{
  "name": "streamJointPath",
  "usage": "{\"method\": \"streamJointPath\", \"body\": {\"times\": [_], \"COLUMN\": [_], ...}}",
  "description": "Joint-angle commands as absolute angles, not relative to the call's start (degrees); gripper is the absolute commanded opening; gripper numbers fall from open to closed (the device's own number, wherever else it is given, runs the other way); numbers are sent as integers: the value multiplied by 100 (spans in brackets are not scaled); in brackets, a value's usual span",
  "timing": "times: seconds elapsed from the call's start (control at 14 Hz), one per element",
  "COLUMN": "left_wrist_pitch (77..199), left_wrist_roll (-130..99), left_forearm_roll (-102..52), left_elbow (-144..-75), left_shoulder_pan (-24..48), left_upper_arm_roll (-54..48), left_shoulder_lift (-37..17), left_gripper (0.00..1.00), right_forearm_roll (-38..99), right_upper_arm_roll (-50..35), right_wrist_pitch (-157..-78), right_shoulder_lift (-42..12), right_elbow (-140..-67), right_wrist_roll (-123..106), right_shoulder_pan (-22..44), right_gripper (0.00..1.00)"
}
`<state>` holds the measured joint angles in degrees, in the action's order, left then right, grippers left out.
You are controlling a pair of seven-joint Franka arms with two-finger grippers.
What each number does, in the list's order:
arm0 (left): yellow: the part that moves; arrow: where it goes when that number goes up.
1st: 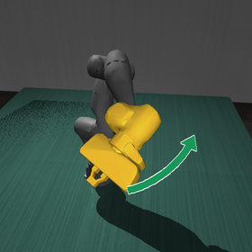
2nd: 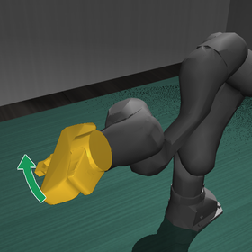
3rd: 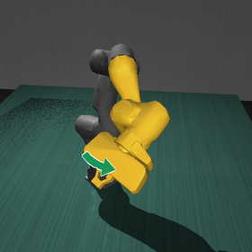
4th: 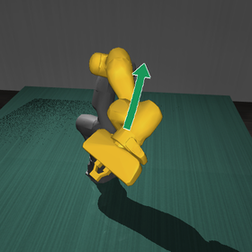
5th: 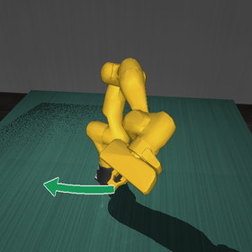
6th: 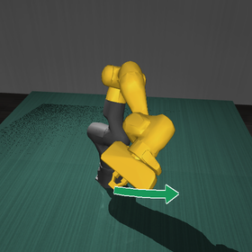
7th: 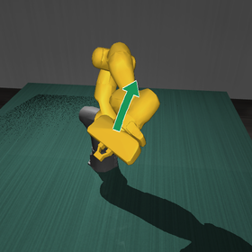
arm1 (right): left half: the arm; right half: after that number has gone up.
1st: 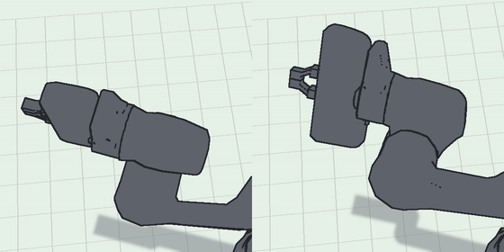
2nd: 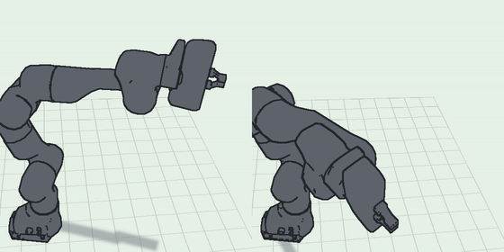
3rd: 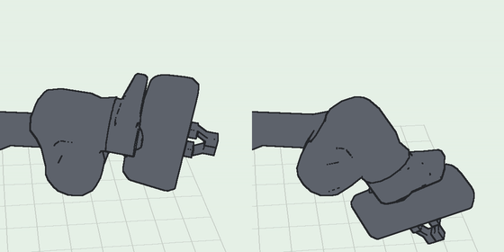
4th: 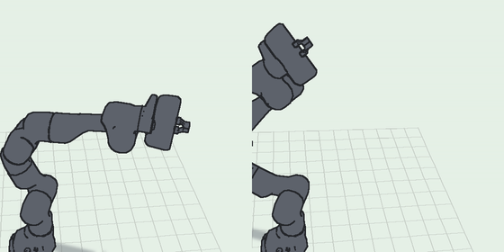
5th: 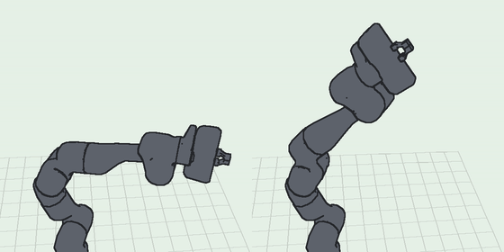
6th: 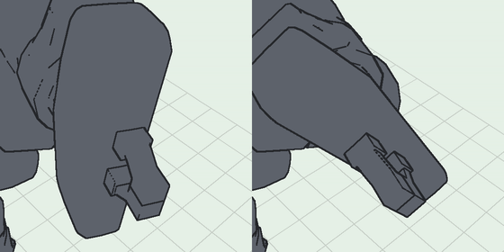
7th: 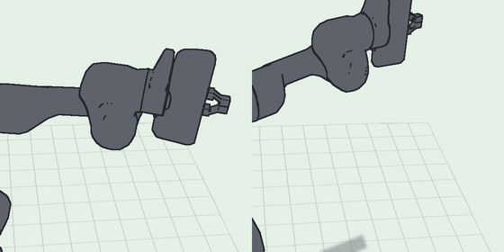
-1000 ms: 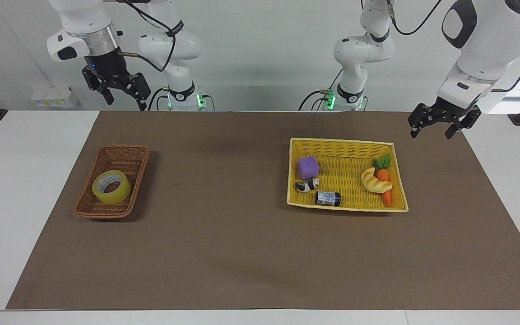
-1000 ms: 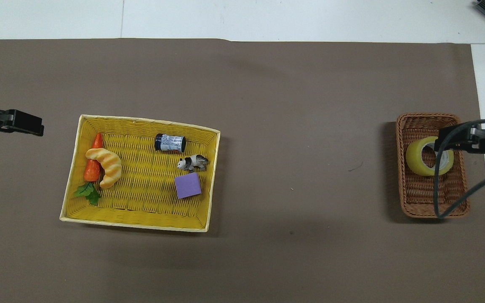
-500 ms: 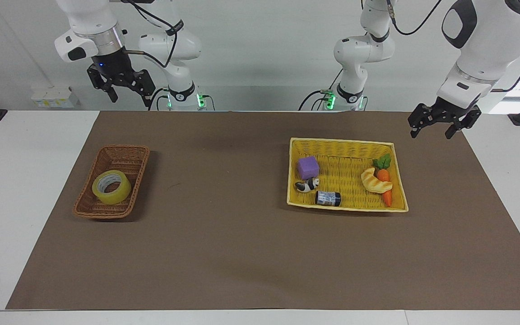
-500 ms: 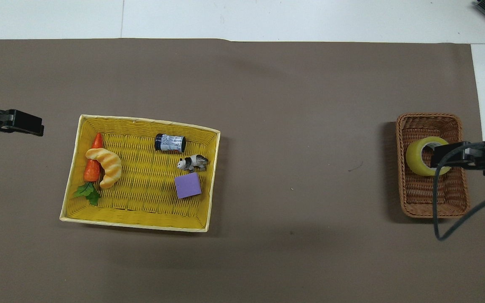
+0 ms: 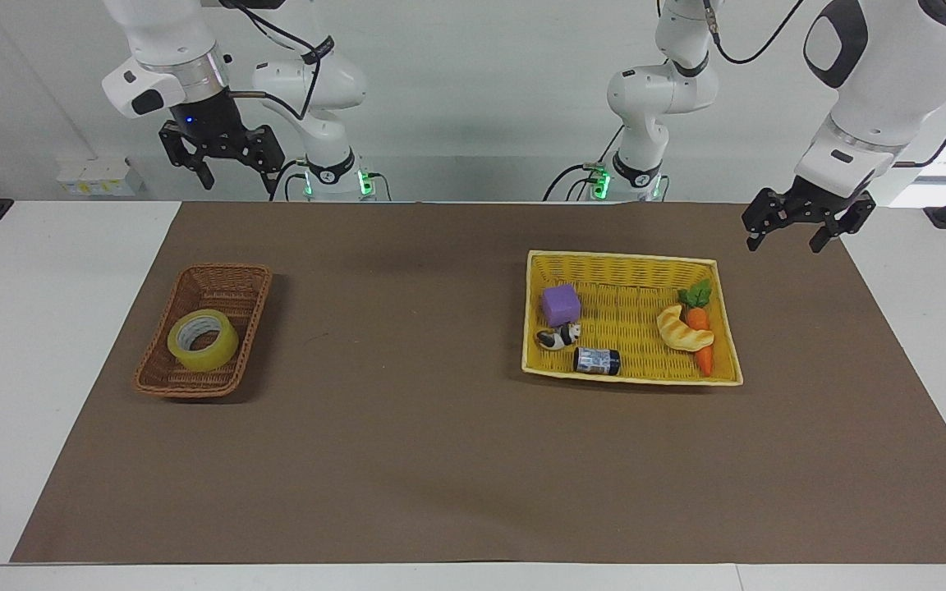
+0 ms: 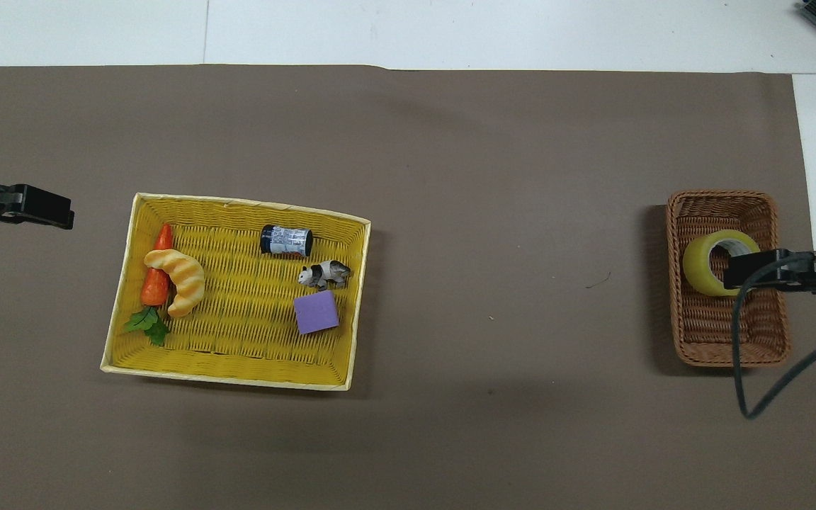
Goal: Move tape to another basket
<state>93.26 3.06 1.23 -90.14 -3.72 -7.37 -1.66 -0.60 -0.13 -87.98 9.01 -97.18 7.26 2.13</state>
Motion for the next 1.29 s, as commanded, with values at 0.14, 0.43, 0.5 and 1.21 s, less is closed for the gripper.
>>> {"method": "streamJointPath", "body": {"times": [0.14, 0.43, 0.5, 1.21], "left_wrist_pitch": [9220, 9220, 9228, 9089], "left_wrist_roll": [352, 352, 343, 352], "left_forearm_roll": [220, 220, 220, 211], "left_elbow": [-8903, -8903, -8903, -8938], "left_shoulder_pan": [-396, -396, -396, -387], "left_upper_arm_roll": [-756, -756, -756, -756], "left_shoulder_lift": [-185, -176, -184, -150], "left_gripper": [100, 100, 100, 100], "right_forearm_roll": [62, 62, 62, 53], "right_upper_arm_roll": [-18, 0, -9, 0], "right_wrist_pitch": [-8939, -8912, -8912, -8807], "right_shoulder_lift": [967, 958, 958, 993], "right_elbow": [-9800, -9703, -9703, -9738], "right_wrist_roll": [615, 580, 571, 431], "right_shoulder_pan": [114, 114, 114, 53], "right_gripper": [100, 100, 100, 100]}}
